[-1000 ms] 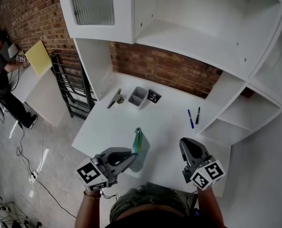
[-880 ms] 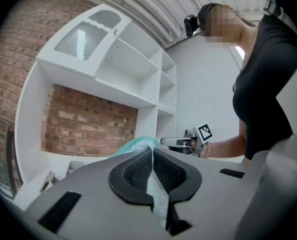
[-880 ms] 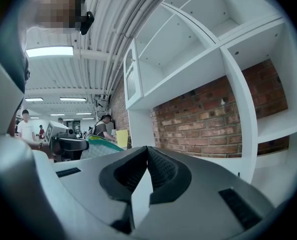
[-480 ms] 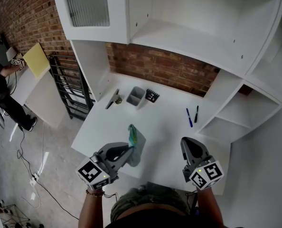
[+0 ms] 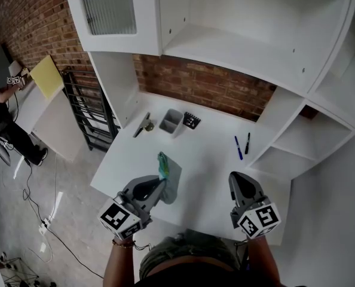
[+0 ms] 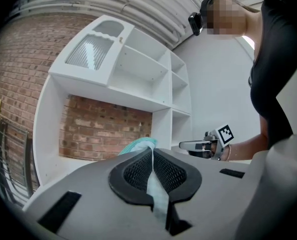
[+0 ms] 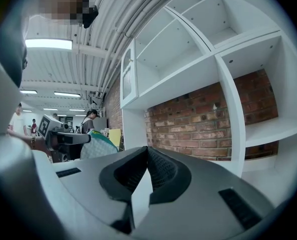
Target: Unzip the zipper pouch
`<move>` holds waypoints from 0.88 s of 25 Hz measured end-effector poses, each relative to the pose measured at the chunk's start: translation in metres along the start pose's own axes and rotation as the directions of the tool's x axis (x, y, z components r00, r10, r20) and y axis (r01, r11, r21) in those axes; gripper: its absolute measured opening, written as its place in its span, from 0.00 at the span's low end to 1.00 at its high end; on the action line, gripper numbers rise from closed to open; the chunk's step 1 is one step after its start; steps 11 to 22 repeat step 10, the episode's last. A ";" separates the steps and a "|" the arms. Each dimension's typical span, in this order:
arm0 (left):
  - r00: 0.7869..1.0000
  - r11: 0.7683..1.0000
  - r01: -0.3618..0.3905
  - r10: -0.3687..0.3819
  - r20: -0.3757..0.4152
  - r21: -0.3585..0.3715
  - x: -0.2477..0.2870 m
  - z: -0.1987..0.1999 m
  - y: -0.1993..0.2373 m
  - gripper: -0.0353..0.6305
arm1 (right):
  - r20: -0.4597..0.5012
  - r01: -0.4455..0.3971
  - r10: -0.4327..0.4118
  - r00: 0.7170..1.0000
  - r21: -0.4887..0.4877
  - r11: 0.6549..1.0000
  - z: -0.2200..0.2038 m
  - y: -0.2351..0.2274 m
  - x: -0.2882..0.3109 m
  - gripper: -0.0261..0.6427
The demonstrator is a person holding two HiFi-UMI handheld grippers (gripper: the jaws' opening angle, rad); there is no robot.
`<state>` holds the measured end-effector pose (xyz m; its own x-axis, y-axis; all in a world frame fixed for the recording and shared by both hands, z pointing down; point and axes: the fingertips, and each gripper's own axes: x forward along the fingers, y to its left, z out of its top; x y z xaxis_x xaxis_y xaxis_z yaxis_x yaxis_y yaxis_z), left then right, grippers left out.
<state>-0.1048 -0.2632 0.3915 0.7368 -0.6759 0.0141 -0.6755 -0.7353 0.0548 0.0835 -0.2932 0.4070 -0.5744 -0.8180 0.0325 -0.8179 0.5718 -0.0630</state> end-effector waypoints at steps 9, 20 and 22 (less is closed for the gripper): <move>0.998 0.997 -0.061 0.061 -0.002 0.039 0.006 -0.002 0.006 0.07 | -0.008 0.012 -0.012 1.000 -0.019 1.000 -0.002 -0.004 -0.002 0.04; 0.998 0.997 -0.065 0.066 -0.001 0.041 0.006 -0.001 0.007 0.07 | -0.008 0.012 -0.012 1.000 -0.021 1.000 -0.002 -0.005 -0.002 0.04; 0.998 0.997 -0.065 0.066 -0.001 0.041 0.006 -0.001 0.007 0.07 | -0.008 0.012 -0.012 1.000 -0.021 1.000 -0.002 -0.005 -0.002 0.04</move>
